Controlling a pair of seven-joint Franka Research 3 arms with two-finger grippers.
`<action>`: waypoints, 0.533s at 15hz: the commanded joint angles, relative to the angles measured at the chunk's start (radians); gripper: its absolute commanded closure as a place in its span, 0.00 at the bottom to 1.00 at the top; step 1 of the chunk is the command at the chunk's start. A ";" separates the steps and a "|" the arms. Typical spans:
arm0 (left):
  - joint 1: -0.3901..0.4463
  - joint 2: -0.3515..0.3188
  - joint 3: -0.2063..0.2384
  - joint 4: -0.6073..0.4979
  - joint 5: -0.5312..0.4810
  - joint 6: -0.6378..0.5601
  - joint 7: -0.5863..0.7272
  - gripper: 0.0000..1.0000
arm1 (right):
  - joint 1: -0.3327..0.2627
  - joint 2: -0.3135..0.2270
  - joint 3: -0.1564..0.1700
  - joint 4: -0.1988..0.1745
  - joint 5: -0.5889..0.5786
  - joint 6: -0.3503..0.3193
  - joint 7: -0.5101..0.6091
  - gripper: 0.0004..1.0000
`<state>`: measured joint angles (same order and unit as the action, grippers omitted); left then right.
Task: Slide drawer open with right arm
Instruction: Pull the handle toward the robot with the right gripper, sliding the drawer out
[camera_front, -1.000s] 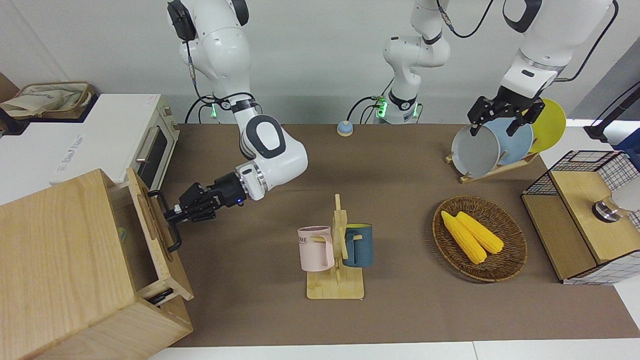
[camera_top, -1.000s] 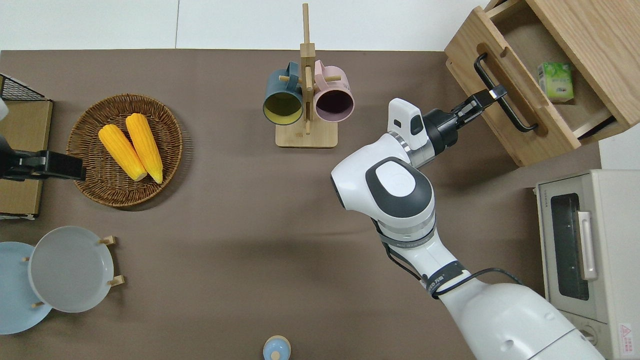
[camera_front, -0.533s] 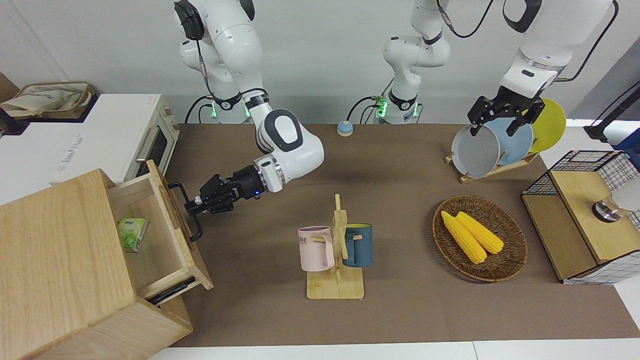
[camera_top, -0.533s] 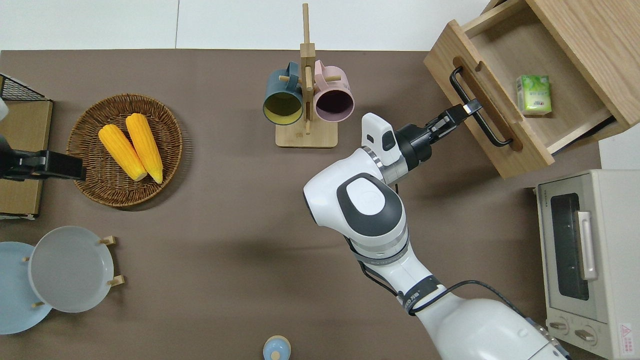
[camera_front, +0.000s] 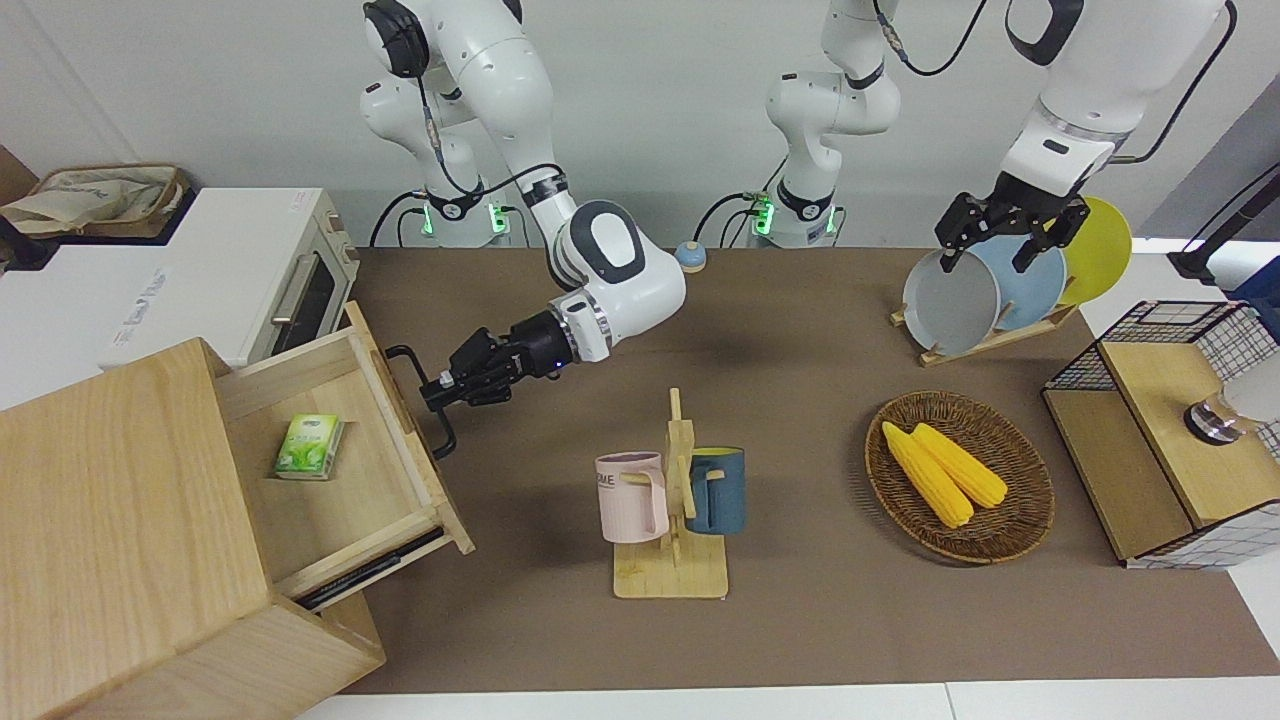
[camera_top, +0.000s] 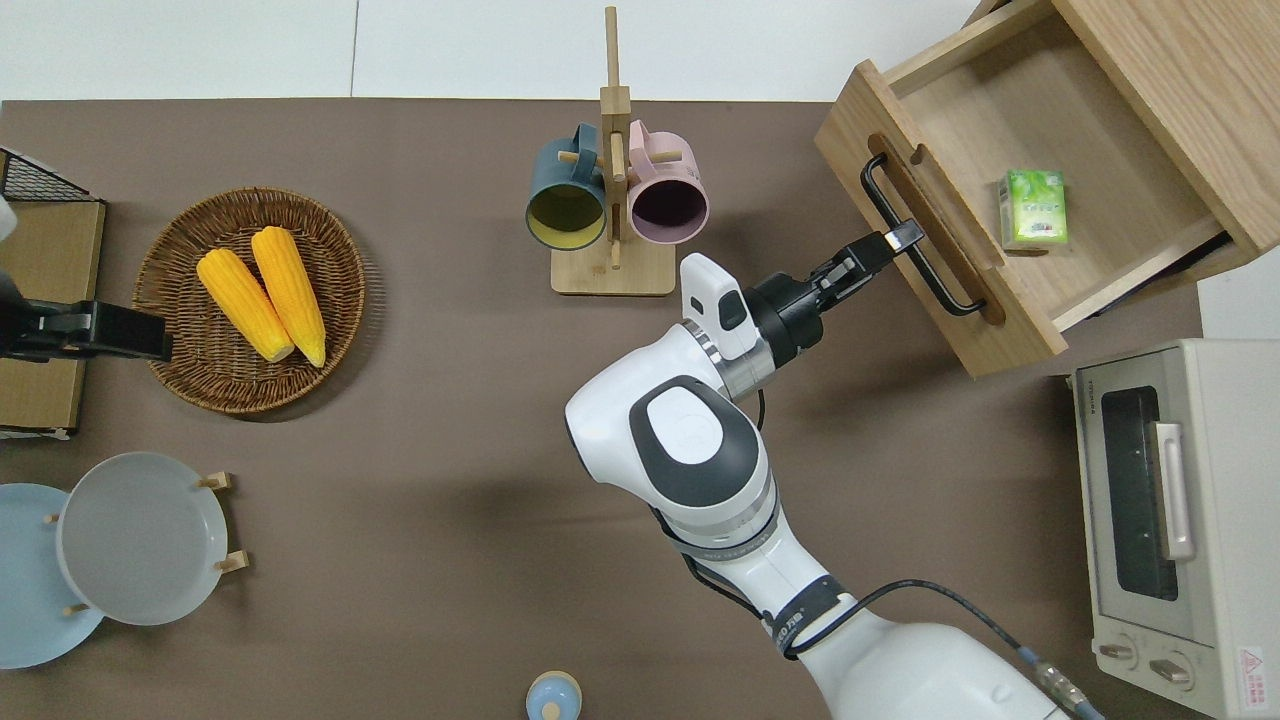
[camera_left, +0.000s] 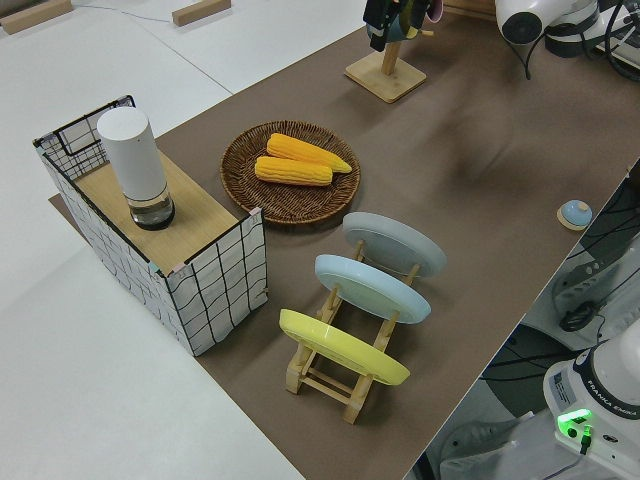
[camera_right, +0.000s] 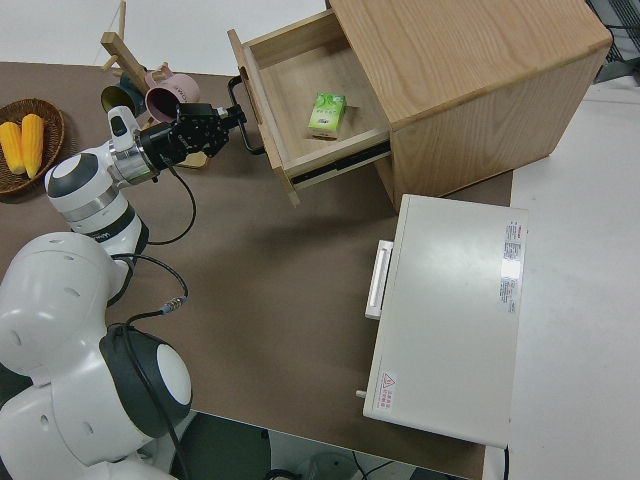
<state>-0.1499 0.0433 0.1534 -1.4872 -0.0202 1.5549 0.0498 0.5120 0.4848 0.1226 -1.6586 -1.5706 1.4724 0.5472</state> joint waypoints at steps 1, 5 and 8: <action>-0.017 0.013 0.017 0.021 0.012 0.001 0.009 0.00 | 0.045 -0.003 -0.001 0.014 -0.025 -0.023 -0.042 0.93; -0.017 0.013 0.017 0.021 0.011 0.001 0.009 0.00 | 0.082 0.000 -0.001 0.016 0.009 -0.053 -0.042 0.93; -0.017 0.013 0.017 0.021 0.012 0.001 0.009 0.00 | 0.094 0.001 -0.001 0.022 0.021 -0.073 -0.042 0.93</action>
<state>-0.1499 0.0433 0.1534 -1.4872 -0.0202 1.5549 0.0498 0.5774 0.4860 0.1226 -1.6591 -1.5444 1.4292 0.5472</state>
